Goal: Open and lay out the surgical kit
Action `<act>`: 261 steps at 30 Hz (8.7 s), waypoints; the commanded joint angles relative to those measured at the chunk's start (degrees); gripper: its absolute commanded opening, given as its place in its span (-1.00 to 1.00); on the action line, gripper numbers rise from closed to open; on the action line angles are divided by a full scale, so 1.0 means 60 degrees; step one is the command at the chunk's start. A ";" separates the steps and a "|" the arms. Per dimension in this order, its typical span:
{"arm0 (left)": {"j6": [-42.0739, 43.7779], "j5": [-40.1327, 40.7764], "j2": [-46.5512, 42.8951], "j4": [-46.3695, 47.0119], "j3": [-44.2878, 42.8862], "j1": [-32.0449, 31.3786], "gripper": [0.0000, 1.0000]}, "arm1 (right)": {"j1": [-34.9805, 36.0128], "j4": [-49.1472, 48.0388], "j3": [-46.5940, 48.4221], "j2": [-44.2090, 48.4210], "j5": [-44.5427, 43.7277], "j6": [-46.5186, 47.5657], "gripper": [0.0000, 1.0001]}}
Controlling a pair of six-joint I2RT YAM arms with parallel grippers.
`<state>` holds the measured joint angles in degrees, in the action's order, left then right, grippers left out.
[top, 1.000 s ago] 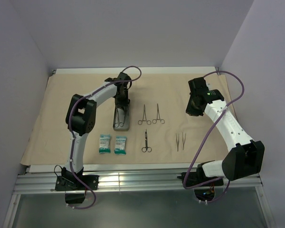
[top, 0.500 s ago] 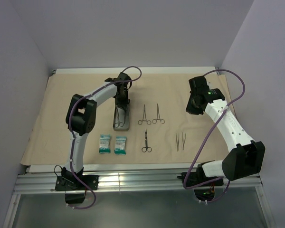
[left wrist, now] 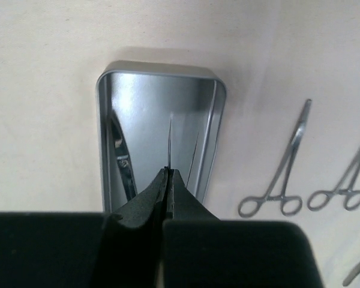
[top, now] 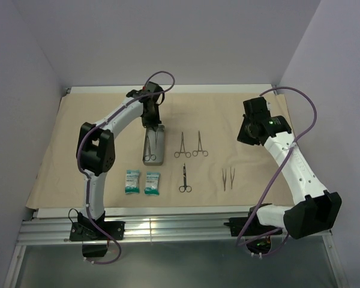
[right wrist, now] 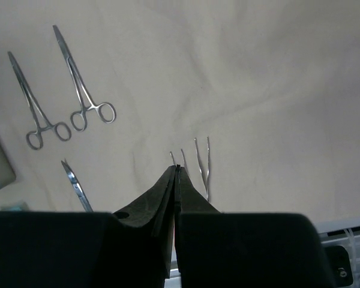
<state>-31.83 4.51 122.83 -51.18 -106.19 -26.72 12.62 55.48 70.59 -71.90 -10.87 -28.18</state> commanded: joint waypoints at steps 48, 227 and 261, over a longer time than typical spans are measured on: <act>-0.6017 0.0639 0.1487 0.1367 -0.1183 -0.5830 -1.00 | 0.0255 0.2677 -0.0134 0.5318 0.1227 -0.0107 -0.85; -0.1330 0.0992 -0.0608 0.1073 0.3372 -0.0688 -0.27 | 0.0387 0.0274 0.0013 0.1920 0.0714 -0.0722 -0.84; -0.1594 0.0727 -0.1135 0.1264 0.3299 -0.0527 -0.24 | 0.0401 0.0421 0.0130 0.1905 0.0626 -0.0591 -0.86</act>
<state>-40.36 9.89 117.91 -44.71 -86.96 -30.37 14.76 57.98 68.73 -61.41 -5.58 -32.08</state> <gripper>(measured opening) 0.384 0.073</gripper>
